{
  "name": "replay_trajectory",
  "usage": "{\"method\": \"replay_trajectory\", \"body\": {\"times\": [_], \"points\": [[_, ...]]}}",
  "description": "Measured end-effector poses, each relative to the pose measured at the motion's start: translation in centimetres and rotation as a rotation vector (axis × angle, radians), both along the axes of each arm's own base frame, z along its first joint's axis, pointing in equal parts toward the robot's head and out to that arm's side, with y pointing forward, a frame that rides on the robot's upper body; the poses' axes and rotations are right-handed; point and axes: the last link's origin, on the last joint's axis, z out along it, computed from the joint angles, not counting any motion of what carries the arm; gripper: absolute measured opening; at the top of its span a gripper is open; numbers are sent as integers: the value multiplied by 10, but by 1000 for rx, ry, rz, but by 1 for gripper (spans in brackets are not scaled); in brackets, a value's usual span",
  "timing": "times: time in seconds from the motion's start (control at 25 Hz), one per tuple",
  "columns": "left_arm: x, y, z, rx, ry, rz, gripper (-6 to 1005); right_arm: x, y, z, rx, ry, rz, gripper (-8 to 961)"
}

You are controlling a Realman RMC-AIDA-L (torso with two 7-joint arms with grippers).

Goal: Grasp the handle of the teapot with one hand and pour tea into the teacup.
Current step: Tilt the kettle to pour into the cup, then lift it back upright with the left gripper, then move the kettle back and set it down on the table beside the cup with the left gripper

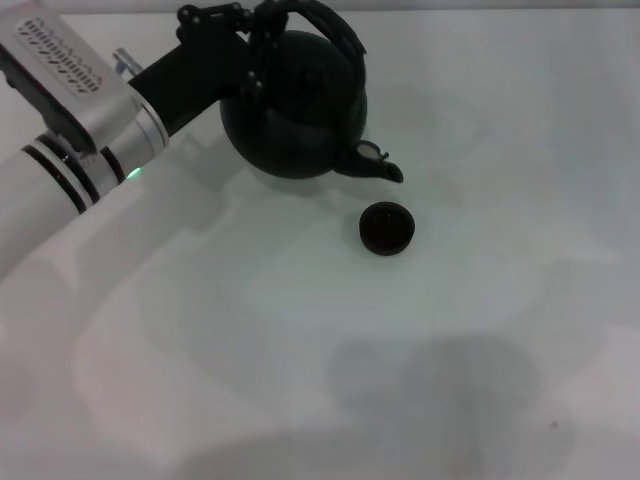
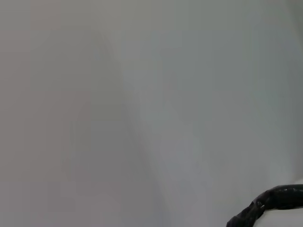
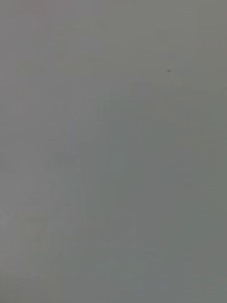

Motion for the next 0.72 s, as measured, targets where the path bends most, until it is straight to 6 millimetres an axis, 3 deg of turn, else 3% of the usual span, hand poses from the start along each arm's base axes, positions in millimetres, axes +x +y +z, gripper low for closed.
{"method": "replay_trajectory", "body": {"times": [0.32, 0.72], "points": [[-16, -4, 10, 56, -136, 137, 110, 0, 0, 0, 0, 0, 0, 845], [-25, -23, 13, 110, -344, 269, 110, 1, 0, 3, 18, 10, -7, 845]]}}
